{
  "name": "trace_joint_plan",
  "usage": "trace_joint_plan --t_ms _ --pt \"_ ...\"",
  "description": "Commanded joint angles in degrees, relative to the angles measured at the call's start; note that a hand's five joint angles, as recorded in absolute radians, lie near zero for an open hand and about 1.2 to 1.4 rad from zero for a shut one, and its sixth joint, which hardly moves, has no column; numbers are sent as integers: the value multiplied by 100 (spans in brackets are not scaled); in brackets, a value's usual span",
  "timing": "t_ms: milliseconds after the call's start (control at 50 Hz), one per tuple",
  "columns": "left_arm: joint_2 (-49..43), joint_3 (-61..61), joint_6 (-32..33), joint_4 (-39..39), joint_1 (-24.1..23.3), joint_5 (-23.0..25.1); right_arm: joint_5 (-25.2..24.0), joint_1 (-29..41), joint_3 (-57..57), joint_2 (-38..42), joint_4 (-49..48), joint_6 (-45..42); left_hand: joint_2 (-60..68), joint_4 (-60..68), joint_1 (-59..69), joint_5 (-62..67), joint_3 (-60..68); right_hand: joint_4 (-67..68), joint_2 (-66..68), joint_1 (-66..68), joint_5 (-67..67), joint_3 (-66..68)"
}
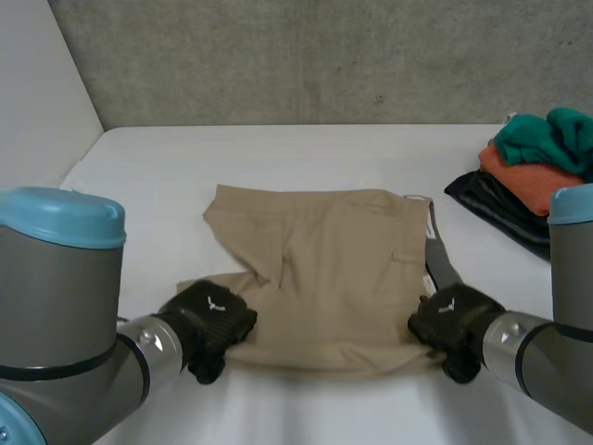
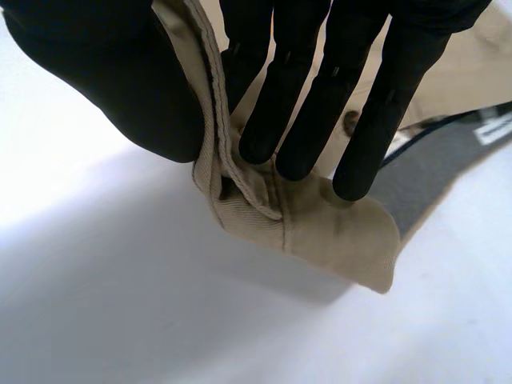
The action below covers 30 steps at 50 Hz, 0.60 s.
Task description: Fold the laundry.
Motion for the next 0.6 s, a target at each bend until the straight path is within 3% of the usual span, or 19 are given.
trace_joint_plan --t_ms 20,80,200,320,460,600 --pt "-33 66 298 -1010 -315 -119 3 46 178 -243 1265 -650 1137 1147 1325 1254 1193 1143 1243 1671 1181 1176" --pt "81 171 324 -1267 -351 -154 -41 -33 143 -314 1505 -888 1137 1147 1325 1254 1193 1143 1243 1671 1181 1176" --pt "-111 716 447 -978 -202 -233 -261 -42 -182 -95 760 -845 1137 1147 1325 1254 1193 1143 1243 1671 1181 1176" --pt "-760 1611 544 -442 202 -558 72 -51 -858 414 -180 -345 1137 1147 1325 1254 1193 1143 1243 1671 1181 1176" --pt "-1209 2175 474 -433 256 -550 258 -7 -1360 793 -761 25 1137 1147 1325 1254 1193 1143 1243 1671 1181 1176" --pt "-1720 3887 342 849 466 -506 363 -16 -2343 1136 -2807 166 1137 1147 1325 1254 1193 1143 1243 1671 1181 1176"
